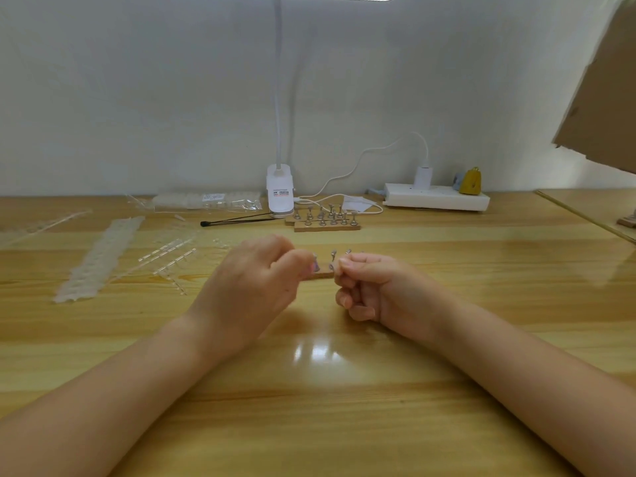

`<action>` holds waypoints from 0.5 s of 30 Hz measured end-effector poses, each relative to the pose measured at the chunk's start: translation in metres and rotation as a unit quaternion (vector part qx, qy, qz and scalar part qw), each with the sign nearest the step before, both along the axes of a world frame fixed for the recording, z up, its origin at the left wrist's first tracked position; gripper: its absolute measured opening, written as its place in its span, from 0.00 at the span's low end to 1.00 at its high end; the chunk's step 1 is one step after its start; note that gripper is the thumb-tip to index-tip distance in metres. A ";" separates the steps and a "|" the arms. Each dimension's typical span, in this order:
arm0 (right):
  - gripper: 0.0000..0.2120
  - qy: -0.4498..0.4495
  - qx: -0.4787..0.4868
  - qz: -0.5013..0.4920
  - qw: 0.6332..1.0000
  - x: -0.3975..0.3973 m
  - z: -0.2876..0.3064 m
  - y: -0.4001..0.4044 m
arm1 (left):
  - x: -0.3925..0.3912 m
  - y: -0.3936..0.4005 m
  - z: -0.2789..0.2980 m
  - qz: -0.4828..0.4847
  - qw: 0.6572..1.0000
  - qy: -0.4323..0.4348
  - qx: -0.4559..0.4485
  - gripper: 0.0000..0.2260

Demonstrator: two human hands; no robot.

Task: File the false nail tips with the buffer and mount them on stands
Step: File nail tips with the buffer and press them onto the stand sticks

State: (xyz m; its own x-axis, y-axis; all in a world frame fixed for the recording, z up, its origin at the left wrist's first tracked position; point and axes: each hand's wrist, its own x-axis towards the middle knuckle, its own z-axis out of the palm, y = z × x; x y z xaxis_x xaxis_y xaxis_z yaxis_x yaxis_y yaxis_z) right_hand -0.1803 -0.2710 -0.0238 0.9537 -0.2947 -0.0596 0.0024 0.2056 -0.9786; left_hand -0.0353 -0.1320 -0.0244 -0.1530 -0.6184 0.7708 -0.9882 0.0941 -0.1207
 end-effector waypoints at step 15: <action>0.04 -0.018 -0.004 0.008 1.000 0.001 -0.003 -0.001 | -0.019 -0.002 0.000 -0.109 0.993 0.018 -0.035 0.10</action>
State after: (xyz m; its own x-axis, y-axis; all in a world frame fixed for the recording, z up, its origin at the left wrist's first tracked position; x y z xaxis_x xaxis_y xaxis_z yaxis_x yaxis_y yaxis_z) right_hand -0.1796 -0.2724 -0.0272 0.9596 -0.2805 -0.0217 0.0356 0.1975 -0.9797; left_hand -0.0544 -0.1342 -0.0243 -0.2501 -0.5173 0.8184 -0.9488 0.2996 -0.1006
